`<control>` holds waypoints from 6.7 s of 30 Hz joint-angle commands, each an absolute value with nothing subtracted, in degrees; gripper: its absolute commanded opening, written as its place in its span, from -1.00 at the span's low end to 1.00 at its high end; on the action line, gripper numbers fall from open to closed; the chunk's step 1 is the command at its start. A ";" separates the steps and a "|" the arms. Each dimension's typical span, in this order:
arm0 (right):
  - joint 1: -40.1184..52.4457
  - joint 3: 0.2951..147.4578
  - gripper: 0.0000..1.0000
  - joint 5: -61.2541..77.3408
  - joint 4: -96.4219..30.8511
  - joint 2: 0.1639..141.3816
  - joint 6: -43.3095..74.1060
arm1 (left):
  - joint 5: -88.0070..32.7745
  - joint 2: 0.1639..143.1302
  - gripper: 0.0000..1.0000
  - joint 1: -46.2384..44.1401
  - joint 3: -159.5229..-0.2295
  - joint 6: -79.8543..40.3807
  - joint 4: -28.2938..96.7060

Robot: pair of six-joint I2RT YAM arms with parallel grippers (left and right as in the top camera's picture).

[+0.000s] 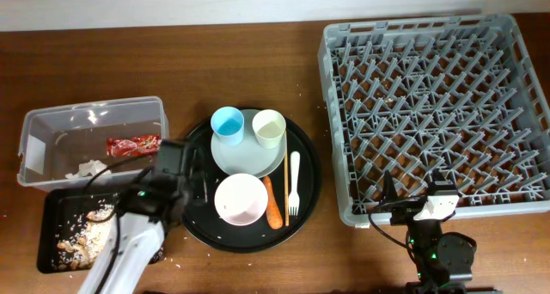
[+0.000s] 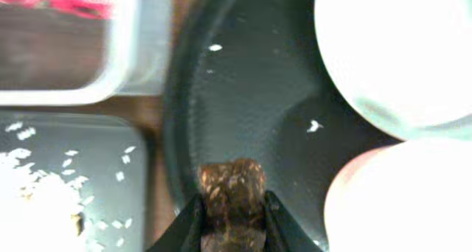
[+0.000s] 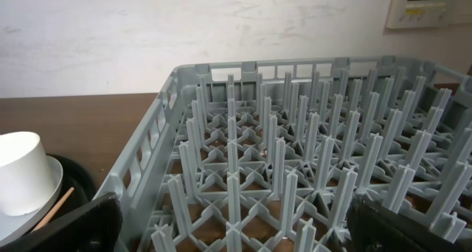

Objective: Sort waste into correct bins and load items into the dishwasher rack

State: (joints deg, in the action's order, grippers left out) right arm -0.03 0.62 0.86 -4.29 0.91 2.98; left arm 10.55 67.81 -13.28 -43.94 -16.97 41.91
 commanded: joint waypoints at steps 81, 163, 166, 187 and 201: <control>-0.40 0.32 0.97 0.34 -4.56 0.51 3.09 | 16.49 106.08 -0.25 -49.19 -71.16 -62.13 54.94; -0.40 0.32 0.97 0.34 -4.56 0.51 3.09 | 6.92 80.77 -0.46 30.55 -40.03 -56.25 33.78; -0.40 0.32 0.97 0.34 -4.56 0.51 3.07 | 6.13 82.11 -0.24 30.55 -40.42 -54.46 33.45; -0.40 0.32 0.97 0.34 -4.56 0.51 3.09 | -11.62 63.00 -0.78 9.02 -56.38 -22.37 53.41; -0.40 0.32 0.97 0.34 -4.56 0.51 3.09 | -11.40 63.02 0.98 -4.51 -56.36 -23.88 54.72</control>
State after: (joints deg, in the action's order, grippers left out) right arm -0.03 0.62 0.84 -4.29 0.91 2.98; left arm -10.76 63.37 -4.23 -55.42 -23.79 53.04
